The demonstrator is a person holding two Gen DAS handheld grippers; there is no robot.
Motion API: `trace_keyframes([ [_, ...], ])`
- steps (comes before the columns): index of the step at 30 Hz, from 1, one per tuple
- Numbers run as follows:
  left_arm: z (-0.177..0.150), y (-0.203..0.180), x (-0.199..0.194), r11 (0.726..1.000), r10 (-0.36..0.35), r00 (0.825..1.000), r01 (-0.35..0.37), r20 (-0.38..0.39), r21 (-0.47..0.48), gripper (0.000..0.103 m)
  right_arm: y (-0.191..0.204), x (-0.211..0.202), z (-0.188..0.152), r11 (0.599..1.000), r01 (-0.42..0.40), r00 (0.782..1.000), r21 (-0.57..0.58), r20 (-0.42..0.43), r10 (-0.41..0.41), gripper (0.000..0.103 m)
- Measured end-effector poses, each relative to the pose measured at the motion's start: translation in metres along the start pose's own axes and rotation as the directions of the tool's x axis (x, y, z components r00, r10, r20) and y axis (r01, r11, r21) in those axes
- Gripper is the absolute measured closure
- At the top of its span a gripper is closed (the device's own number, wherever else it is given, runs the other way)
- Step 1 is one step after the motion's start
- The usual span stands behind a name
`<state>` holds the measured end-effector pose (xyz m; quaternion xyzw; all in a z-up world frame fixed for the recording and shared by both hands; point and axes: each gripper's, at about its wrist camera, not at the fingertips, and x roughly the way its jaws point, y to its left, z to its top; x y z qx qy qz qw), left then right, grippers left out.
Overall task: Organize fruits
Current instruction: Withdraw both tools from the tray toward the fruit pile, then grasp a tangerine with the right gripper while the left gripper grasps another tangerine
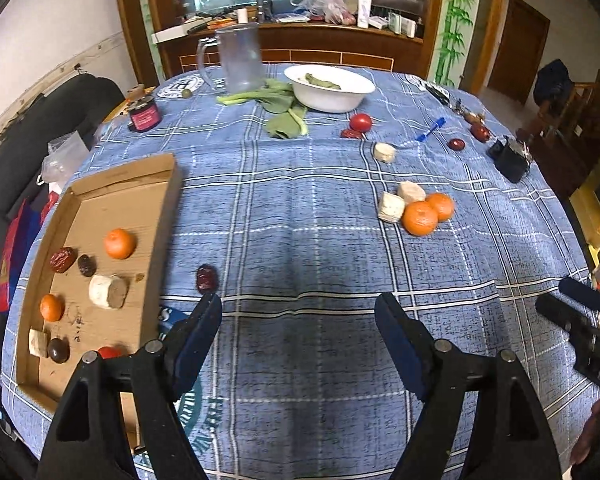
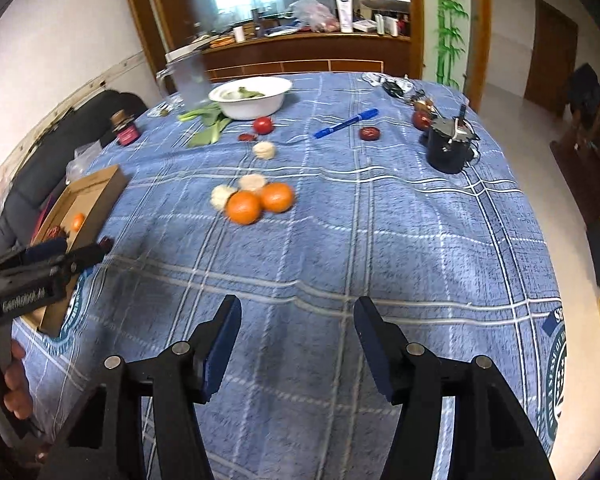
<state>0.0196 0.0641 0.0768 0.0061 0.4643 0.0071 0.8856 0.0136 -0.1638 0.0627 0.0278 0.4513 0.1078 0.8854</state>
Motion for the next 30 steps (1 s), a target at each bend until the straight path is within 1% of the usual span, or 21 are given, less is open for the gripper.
trace_keyframes([
  [3, 0.002, -0.006, 0.004, 1.000, 0.018, 1.000, -0.017, -0.012, 0.021, 0.025, -0.007, 0.014, 0.018, 1.000, -0.001, 1.000, -0.009, 0.008, 0.001, 0.039],
  [6, 0.002, -0.009, 0.009, 0.999, 0.029, 0.999, -0.028, -0.034, 0.032, 0.025, -0.006, 0.040, 0.040, 0.998, -0.016, 1.000, -0.060, 0.004, 0.016, 0.039],
  [7, 0.001, -0.009, 0.010, 0.999, 0.030, 0.999, -0.029, -0.039, 0.034, 0.025, -0.003, 0.055, 0.048, 0.996, -0.036, 0.999, -0.088, -0.012, 0.035, 0.039],
  [10, 0.001, -0.007, 0.014, 0.998, 0.041, 0.997, -0.038, -0.058, 0.041, 0.025, 0.000, 0.086, 0.063, 0.989, -0.037, 0.999, -0.141, -0.041, 0.031, 0.039],
  [12, 0.001, -0.004, 0.017, 0.998, 0.047, 0.997, -0.045, -0.068, 0.037, 0.025, 0.004, 0.103, 0.072, 0.983, -0.062, 0.997, -0.170, -0.057, 0.053, 0.039],
  [14, 0.002, -0.001, 0.021, 0.999, 0.046, 0.996, -0.044, -0.082, 0.030, 0.025, 0.011, 0.116, 0.077, 0.969, -0.121, 0.990, -0.213, -0.091, 0.104, 0.039],
  [15, 0.002, -0.001, 0.022, 0.999, 0.044, 0.995, -0.042, -0.088, 0.027, 0.025, 0.016, 0.119, 0.080, 0.961, -0.133, 0.989, -0.241, -0.094, 0.113, 0.039],
  [17, 0.004, -0.003, 0.028, 0.999, 0.041, 0.994, -0.038, -0.099, 0.026, 0.025, 0.021, 0.120, 0.085, 0.947, -0.148, 0.989, -0.285, -0.071, 0.133, 0.039],
  [18, 0.006, -0.004, 0.031, 0.999, 0.040, 0.994, -0.037, -0.105, 0.027, 0.025, 0.023, 0.122, 0.087, 0.941, -0.168, 0.985, -0.293, -0.081, 0.150, 0.039],
  [20, 0.010, -0.010, 0.035, 0.999, 0.035, 0.993, -0.031, -0.116, 0.034, 0.025, 0.023, 0.126, 0.091, 0.938, -0.203, 0.978, -0.281, -0.113, 0.178, 0.039],
  [22, 0.014, -0.015, 0.037, 0.999, 0.024, 0.993, -0.019, -0.117, 0.039, 0.025, 0.014, 0.123, 0.090, 0.935, -0.266, 0.961, -0.235, -0.140, 0.239, 0.039],
  [24, 0.016, -0.019, 0.039, 0.999, 0.014, 0.993, -0.009, -0.117, 0.045, 0.025, 0.006, 0.117, 0.086, 0.929, -0.298, 0.952, -0.220, -0.142, 0.271, 0.039],
  [25, 0.017, -0.021, 0.041, 0.999, 0.011, 0.993, -0.006, -0.120, 0.047, 0.025, 0.005, 0.115, 0.085, 0.928, -0.291, 0.954, -0.232, -0.136, 0.266, 0.039],
  [27, 0.018, -0.025, 0.046, 0.999, 0.015, 0.991, -0.009, -0.132, 0.051, 0.025, 0.001, 0.117, 0.081, 0.929, -0.251, 0.966, -0.273, -0.135, 0.222, 0.039],
  [30, 0.019, -0.031, 0.051, 0.998, 0.019, 0.989, -0.011, -0.148, 0.059, 0.025, 0.007, 0.126, 0.082, 0.916, -0.237, 0.969, -0.324, -0.141, 0.201, 0.039],
])
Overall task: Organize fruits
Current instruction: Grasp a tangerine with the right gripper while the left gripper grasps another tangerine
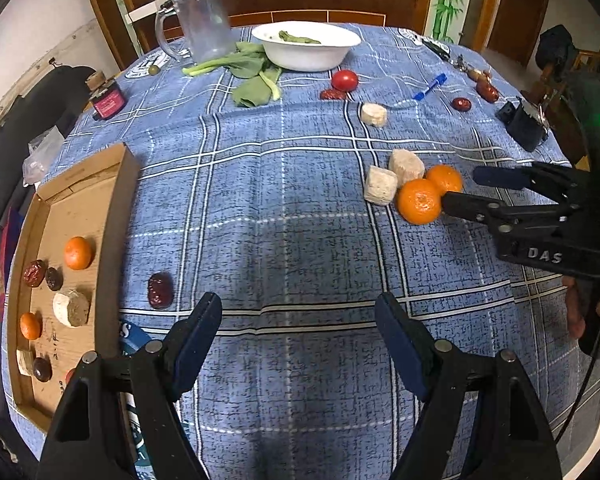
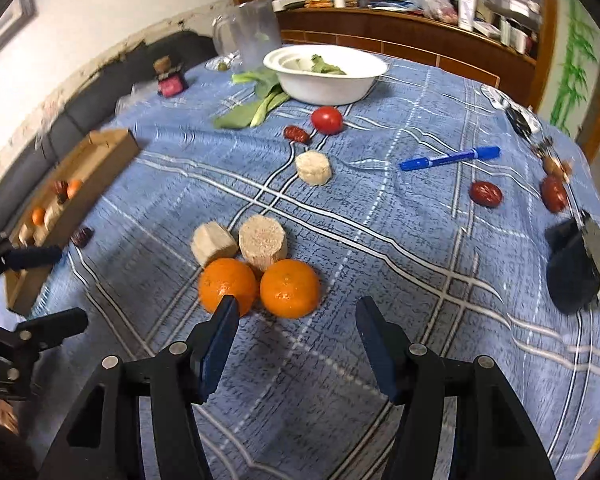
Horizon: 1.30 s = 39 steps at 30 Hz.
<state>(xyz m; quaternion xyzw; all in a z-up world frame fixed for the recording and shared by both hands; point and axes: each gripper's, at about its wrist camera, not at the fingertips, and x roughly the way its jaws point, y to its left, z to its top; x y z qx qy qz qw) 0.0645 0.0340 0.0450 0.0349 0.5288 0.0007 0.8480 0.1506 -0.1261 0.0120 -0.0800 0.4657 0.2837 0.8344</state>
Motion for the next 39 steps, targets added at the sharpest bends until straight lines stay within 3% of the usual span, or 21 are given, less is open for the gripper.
trace_keyframes([
  [4, 0.002, -0.003, 0.002, 1.000, 0.013, 1.000, -0.013, -0.008, 0.008, 0.025, -0.001, 0.004, 0.011, 0.998, -0.062, 0.997, -0.019, 0.034, 0.063, 0.039],
  [5, 0.002, -0.003, 0.002, 1.000, 0.015, 1.000, -0.015, -0.009, 0.007, 0.025, -0.003, 0.006, 0.013, 0.994, -0.111, 0.993, -0.007, 0.025, 0.112, 0.038],
  [6, 0.002, -0.003, 0.002, 1.000, 0.017, 1.000, -0.017, -0.011, 0.005, 0.025, -0.007, 0.010, 0.014, 0.981, -0.189, 0.982, 0.032, -0.007, 0.189, 0.038],
  [7, 0.002, -0.003, 0.001, 1.000, 0.016, 1.000, -0.016, -0.012, 0.004, 0.025, -0.008, 0.008, 0.014, 0.976, -0.212, 0.977, 0.052, -0.013, 0.213, 0.038],
  [8, 0.001, -0.002, -0.001, 1.000, 0.014, 1.000, -0.014, -0.008, 0.003, 0.025, -0.009, 0.003, 0.013, 0.956, -0.285, 0.958, 0.069, -0.017, 0.287, 0.038],
  [9, 0.000, -0.001, -0.002, 1.000, 0.020, 1.000, -0.021, 0.002, 0.007, 0.025, -0.010, -0.007, 0.010, 0.919, -0.386, 0.921, 0.072, -0.012, 0.388, 0.038],
  [10, 0.000, -0.001, -0.002, 0.999, 0.029, 1.000, -0.029, 0.006, 0.012, 0.025, -0.010, -0.014, 0.008, 0.919, -0.390, 0.920, 0.057, -0.003, 0.391, 0.038],
  [12, 0.002, -0.001, 0.002, 0.999, 0.040, 0.999, -0.040, 0.002, 0.006, 0.025, -0.009, -0.025, 0.006, 0.965, -0.263, 0.965, 0.016, 0.023, 0.262, 0.038],
  [15, 0.004, -0.001, 0.006, 1.000, 0.020, 1.000, -0.021, -0.017, -0.022, 0.025, -0.009, -0.017, 0.005, 0.985, -0.170, 0.985, 0.004, 0.013, 0.170, 0.038],
  [21, 0.002, -0.005, 0.003, 0.999, 0.044, 0.999, -0.044, -0.011, 0.001, 0.025, 0.005, 0.005, -0.001, 0.987, -0.148, 0.989, -0.060, -0.034, 0.146, 0.040],
  [25, 0.009, -0.005, 0.006, 0.999, 0.028, 0.999, -0.028, -0.018, -0.024, 0.025, 0.010, 0.005, -0.002, 0.991, -0.110, 0.994, -0.076, -0.016, 0.109, 0.054],
  [27, 0.016, -0.013, 0.008, 1.000, 0.012, 1.000, -0.012, -0.013, -0.015, 0.025, 0.006, -0.002, -0.005, 0.995, -0.066, 0.998, -0.074, -0.014, 0.066, 0.070],
  [34, 0.042, -0.048, 0.026, 0.999, -0.038, 0.999, 0.038, -0.003, -0.036, 0.025, -0.027, -0.040, -0.043, 0.994, -0.040, 0.999, 0.099, 0.014, 0.039, 0.070],
  [39, 0.060, -0.055, 0.050, 0.987, -0.073, 0.997, 0.073, 0.002, -0.144, 0.025, -0.031, -0.046, -0.064, 0.992, -0.020, 1.000, 0.123, 0.007, 0.019, 0.069],
])
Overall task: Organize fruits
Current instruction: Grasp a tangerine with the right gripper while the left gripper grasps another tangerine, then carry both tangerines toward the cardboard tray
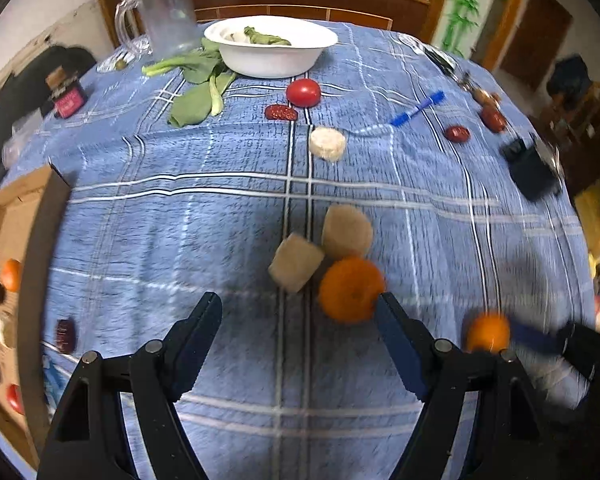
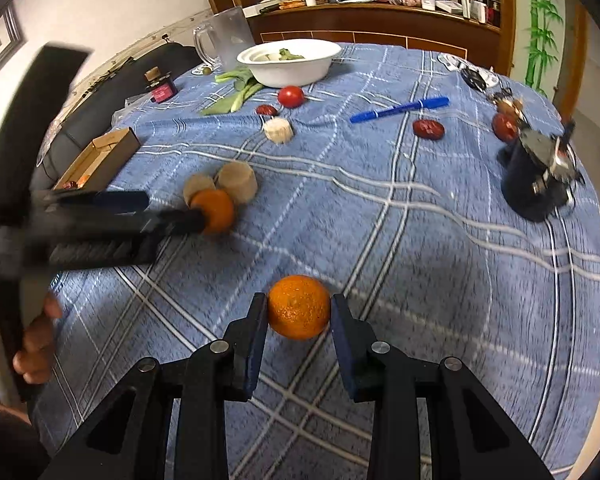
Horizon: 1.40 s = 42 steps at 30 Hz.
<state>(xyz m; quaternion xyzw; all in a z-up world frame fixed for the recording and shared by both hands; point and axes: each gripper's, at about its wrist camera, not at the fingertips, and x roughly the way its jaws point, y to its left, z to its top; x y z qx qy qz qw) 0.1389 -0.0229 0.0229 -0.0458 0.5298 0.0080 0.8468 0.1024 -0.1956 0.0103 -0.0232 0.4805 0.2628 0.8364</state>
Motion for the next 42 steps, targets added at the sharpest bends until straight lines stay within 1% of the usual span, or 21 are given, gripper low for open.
trace_keyframes([
  [2, 0.001, -0.002, 0.005, 0.999, -0.025, 1.000, 0.025, 0.008, -0.034, 0.025, -0.002, 0.000, -0.003, 1.000, -0.008, 1.000, 0.020, 0.007, 0.008, 0.069],
  [5, -0.002, -0.007, 0.013, 0.998, -0.050, 0.999, 0.050, 0.011, -0.050, 0.026, -0.004, 0.000, -0.003, 0.999, -0.015, 1.000, 0.049, 0.015, 0.015, 0.069],
  [6, -0.003, -0.007, 0.016, 0.996, -0.064, 0.998, 0.065, 0.008, -0.058, 0.027, -0.003, 0.000, -0.004, 0.999, -0.014, 1.000, 0.050, 0.015, 0.013, 0.068],
  [7, -0.003, -0.008, 0.015, 0.996, -0.063, 0.998, 0.064, 0.020, -0.056, 0.029, -0.003, 0.000, -0.005, 0.999, -0.011, 1.000, 0.048, 0.017, 0.011, 0.068],
  [8, -0.002, -0.010, 0.015, 0.996, -0.077, 0.997, 0.078, 0.024, -0.051, 0.038, -0.002, -0.001, -0.005, 0.999, -0.008, 1.000, 0.046, 0.020, 0.007, 0.068],
  [10, 0.000, -0.014, 0.014, 0.994, -0.098, 0.995, 0.099, 0.027, -0.034, 0.048, -0.002, -0.002, -0.007, 0.999, -0.001, 1.000, 0.045, 0.024, -0.001, 0.068],
  [11, 0.001, -0.016, 0.014, 0.993, -0.114, 0.993, 0.115, 0.029, -0.026, 0.060, -0.002, -0.002, -0.006, 0.999, 0.001, 1.000, 0.047, 0.025, -0.003, 0.068],
  [12, 0.003, -0.021, 0.014, 0.991, -0.132, 0.991, 0.133, 0.029, -0.008, 0.069, -0.002, -0.002, -0.006, 0.999, 0.004, 1.000, 0.049, 0.026, -0.005, 0.068],
  [13, 0.004, -0.026, 0.015, 0.991, -0.135, 0.990, 0.134, 0.029, 0.012, 0.072, -0.001, -0.002, -0.006, 0.999, 0.007, 1.000, 0.051, 0.026, -0.008, 0.068],
  [15, 0.005, -0.035, 0.016, 0.993, -0.111, 0.993, 0.109, 0.041, 0.050, 0.073, -0.001, -0.002, -0.006, 0.998, 0.016, 0.999, 0.056, 0.028, -0.017, 0.068],
  [18, 0.003, -0.030, 0.013, 0.990, -0.128, 0.991, 0.125, 0.040, 0.067, 0.074, 0.003, -0.003, -0.007, 0.998, 0.040, 0.999, 0.047, 0.031, -0.042, 0.068],
  [20, -0.001, -0.023, 0.010, 0.990, -0.121, 0.992, 0.118, 0.033, 0.076, 0.074, 0.004, -0.006, -0.009, 0.997, 0.067, 0.997, 0.041, 0.038, -0.069, 0.068],
  [23, -0.014, -0.003, -0.001, 0.990, -0.117, 0.993, 0.115, 0.027, 0.079, 0.074, 0.004, -0.011, -0.013, 0.996, 0.073, 0.996, 0.050, 0.042, -0.075, 0.068],
  [26, -0.031, 0.016, -0.014, 0.989, -0.123, 0.992, 0.121, 0.021, 0.083, 0.074, 0.008, -0.017, -0.019, 0.994, 0.106, 0.993, 0.040, 0.052, -0.108, 0.068],
  [29, -0.053, 0.035, -0.029, 0.990, -0.107, 0.994, 0.105, 0.025, 0.089, 0.074, 0.014, -0.021, -0.024, 0.992, 0.125, 0.990, 0.034, 0.059, -0.126, 0.068],
  [31, -0.067, 0.046, -0.038, 0.990, -0.119, 0.992, 0.116, 0.030, 0.084, 0.074, 0.019, -0.023, -0.028, 0.990, 0.139, 0.988, 0.038, 0.068, -0.141, 0.068],
  [33, -0.079, 0.056, -0.047, 0.990, -0.116, 0.992, 0.112, 0.041, 0.084, 0.074, 0.024, -0.025, -0.031, 0.988, 0.149, 0.985, 0.046, 0.075, -0.152, 0.068],
  [35, -0.085, 0.061, -0.053, 0.992, -0.099, 0.994, 0.095, 0.050, 0.088, 0.074, 0.028, -0.026, -0.031, 0.986, 0.159, 0.984, 0.053, 0.078, -0.162, 0.068],
  [38, -0.094, 0.068, -0.064, 0.990, -0.101, 0.992, 0.092, 0.076, 0.109, 0.074, 0.035, -0.029, -0.032, 0.983, 0.173, 0.980, 0.067, 0.084, -0.178, 0.068],
  [42, -0.101, 0.081, -0.076, 0.985, -0.143, 0.986, 0.132, 0.091, 0.111, 0.073, 0.049, -0.032, -0.030, 0.980, 0.185, 0.978, 0.077, 0.082, -0.191, 0.068],
])
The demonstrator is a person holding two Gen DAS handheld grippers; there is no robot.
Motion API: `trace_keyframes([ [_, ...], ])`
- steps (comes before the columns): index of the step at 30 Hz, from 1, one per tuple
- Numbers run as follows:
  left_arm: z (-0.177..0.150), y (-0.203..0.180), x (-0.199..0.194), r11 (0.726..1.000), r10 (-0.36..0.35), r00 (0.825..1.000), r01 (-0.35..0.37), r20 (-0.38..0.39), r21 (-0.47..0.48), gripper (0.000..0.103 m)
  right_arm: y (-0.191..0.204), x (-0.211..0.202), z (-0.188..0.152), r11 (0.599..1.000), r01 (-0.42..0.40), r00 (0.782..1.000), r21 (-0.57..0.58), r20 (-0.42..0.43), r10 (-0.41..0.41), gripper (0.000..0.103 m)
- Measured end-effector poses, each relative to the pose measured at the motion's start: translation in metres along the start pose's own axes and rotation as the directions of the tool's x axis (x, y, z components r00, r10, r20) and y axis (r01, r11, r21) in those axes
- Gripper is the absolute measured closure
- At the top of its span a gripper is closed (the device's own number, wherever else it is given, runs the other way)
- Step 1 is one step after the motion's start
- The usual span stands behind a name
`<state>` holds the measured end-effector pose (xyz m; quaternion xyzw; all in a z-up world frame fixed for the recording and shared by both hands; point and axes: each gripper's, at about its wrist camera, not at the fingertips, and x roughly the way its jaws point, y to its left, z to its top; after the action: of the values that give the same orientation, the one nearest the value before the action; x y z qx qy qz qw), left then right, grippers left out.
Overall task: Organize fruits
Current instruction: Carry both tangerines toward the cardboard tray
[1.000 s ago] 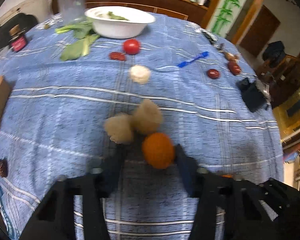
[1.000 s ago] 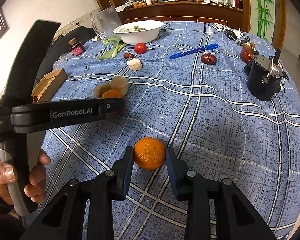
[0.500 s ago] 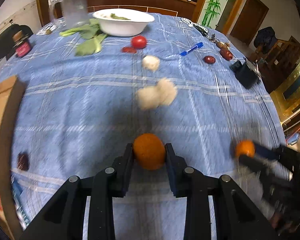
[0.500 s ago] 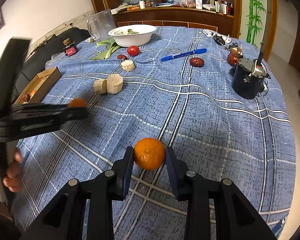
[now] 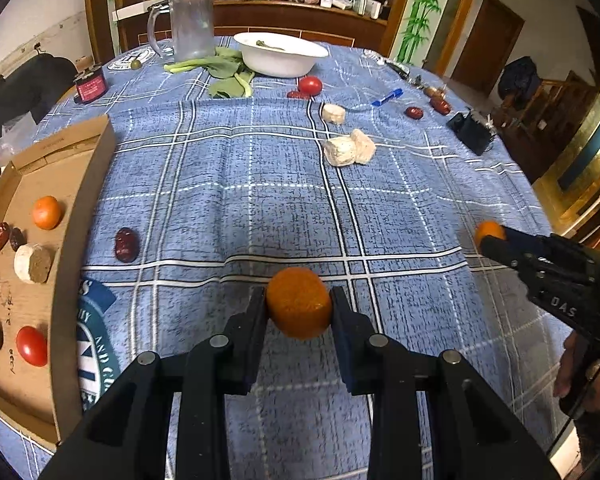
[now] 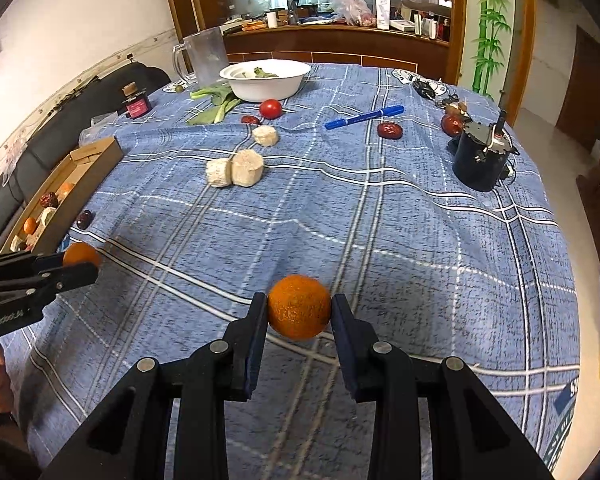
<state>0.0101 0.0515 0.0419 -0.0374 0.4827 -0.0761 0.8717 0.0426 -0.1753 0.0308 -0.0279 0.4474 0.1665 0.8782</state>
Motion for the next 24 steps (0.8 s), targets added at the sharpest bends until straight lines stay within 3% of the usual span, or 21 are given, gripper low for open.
trace_keyframes([
  [8, -0.007, 0.022, -0.013, 1.000, 0.002, 1.000, -0.002, 0.005, -0.002, 0.073, 0.042, 0.003, -0.002, 1.000, 0.003, 1.000, -0.011, -0.020, -0.003, 0.068],
  [12, -0.014, 0.032, -0.001, 1.000, -0.004, 0.999, 0.004, -0.052, -0.010, 0.073, 0.062, 0.013, -0.006, 0.999, 0.014, 0.998, -0.036, -0.053, -0.016, 0.068],
  [19, -0.024, 0.039, 0.011, 0.999, -0.029, 0.997, 0.028, -0.078, -0.018, 0.071, 0.069, 0.020, -0.012, 0.998, 0.044, 0.996, -0.041, -0.073, -0.047, 0.067],
  [24, -0.023, 0.038, 0.012, 0.998, -0.058, 0.995, 0.056, -0.075, -0.026, 0.063, 0.068, 0.027, -0.015, 0.997, 0.063, 0.993, -0.039, -0.102, -0.067, 0.065],
])
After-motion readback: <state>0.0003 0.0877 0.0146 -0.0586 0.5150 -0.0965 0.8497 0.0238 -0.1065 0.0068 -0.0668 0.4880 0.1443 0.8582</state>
